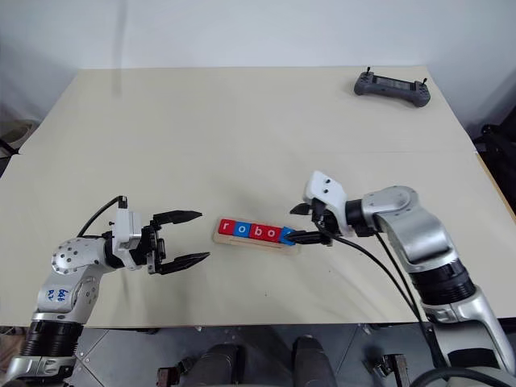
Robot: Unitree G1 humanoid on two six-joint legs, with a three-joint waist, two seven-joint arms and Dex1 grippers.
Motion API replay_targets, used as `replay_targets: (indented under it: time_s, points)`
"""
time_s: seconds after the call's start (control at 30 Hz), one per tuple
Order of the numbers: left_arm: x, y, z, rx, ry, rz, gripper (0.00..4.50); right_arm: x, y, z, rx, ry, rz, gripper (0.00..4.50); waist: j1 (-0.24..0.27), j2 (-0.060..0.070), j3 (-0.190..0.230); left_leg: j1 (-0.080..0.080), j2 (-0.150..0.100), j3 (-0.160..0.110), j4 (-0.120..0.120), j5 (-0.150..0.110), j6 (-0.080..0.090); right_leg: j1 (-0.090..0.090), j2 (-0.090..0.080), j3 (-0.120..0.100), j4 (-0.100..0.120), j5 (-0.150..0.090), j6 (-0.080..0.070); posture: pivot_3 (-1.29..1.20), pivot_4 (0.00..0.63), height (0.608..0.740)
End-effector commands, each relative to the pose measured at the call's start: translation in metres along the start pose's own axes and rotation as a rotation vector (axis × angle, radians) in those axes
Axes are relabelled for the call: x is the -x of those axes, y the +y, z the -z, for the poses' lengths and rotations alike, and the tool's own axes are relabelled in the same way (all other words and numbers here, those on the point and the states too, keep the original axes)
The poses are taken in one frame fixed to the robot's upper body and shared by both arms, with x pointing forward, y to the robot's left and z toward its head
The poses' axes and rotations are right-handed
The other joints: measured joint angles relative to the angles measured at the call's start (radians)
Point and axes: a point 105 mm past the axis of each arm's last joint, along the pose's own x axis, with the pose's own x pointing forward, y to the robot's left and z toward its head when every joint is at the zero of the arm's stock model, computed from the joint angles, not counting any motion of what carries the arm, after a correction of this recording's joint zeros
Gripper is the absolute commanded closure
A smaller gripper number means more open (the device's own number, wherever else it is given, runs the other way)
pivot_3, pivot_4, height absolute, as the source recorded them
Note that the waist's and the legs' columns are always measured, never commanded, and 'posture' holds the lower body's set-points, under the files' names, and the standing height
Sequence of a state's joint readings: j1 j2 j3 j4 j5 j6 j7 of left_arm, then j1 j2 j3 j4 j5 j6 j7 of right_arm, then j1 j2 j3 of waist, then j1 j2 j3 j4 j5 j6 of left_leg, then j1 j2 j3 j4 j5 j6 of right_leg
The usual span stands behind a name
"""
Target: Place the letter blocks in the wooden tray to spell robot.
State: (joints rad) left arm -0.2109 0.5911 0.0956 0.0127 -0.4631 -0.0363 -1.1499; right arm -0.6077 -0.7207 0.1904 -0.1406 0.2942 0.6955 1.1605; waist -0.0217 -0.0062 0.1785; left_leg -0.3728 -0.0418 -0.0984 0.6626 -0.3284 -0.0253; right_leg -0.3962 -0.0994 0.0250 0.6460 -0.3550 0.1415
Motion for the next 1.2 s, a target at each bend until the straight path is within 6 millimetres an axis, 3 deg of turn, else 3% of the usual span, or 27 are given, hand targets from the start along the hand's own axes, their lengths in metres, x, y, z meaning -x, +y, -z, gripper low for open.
replay_targets:
  time_s: [0.03, 0.1, 0.33, 0.63, 0.77, 1.2]
  points:
    - [0.0, 0.0, -0.005, -0.032, -0.009, -0.001, 0.0, 0.014, 0.006, -0.001, 0.035, -0.023, 0.004, 1.42, 0.0, 0.0, 0.0, 0.0, 0.0, 0.0, 0.0, 0.0, 0.0, 0.0, 0.0, 0.0, 0.0, 0.0, 0.0, 0.0, 0.15, 0.74]
    - [-0.002, 0.0, -0.004, -0.027, -0.009, 0.001, 0.0, 0.016, 0.008, 0.002, 0.031, -0.018, 0.01, 1.91, 0.0, 0.0, 0.0, 0.0, 0.0, 0.0, 0.0, 0.0, 0.0, 0.0, 0.0, 0.0, 0.0, 0.0, 0.0, 0.0, 0.15, 0.74]
    - [-0.006, 0.001, -0.004, -0.029, -0.015, 0.015, 0.0, -0.001, 0.014, -0.008, 0.045, -0.035, -0.006, 4.42, -0.005, 0.0, 0.0, 0.0, 0.001, 0.0, 0.0, 0.0, 0.0, -0.001, 0.001, 0.001, 0.001, 0.0, 0.0, 0.0, 0.15, 0.74]
    - [-0.005, 0.0, -0.004, -0.027, -0.013, 0.015, 0.0, -0.028, 0.018, -0.019, 0.027, -0.047, -0.009, 4.47, -0.004, 0.0, 0.0, 0.0, 0.0, 0.0, 0.0, 0.0, 0.0, -0.001, 0.0, 0.0, 0.0, 0.0, 0.0, 0.0, 0.15, 0.74]
    - [-0.005, 0.0, -0.004, -0.028, -0.015, 0.012, 0.0, -0.038, 0.019, -0.007, 0.008, 0.011, 0.0, 4.47, -0.004, 0.0, 0.0, 0.0, 0.0, 0.0, 0.0, 0.0, 0.0, -0.001, 0.0, 0.0, 0.0, 0.0, 0.0, 0.0, 0.15, 0.74]
    - [-0.005, 0.001, -0.006, -0.03, -0.014, 0.002, 0.0, -0.033, 0.018, 0.006, -0.007, 0.041, -0.022, 4.47, -0.004, 0.0, 0.0, 0.0, 0.0, 0.0, 0.0, 0.0, 0.0, -0.001, 0.0, 0.0, 0.0, 0.0, 0.0, 0.0, 0.15, 0.74]
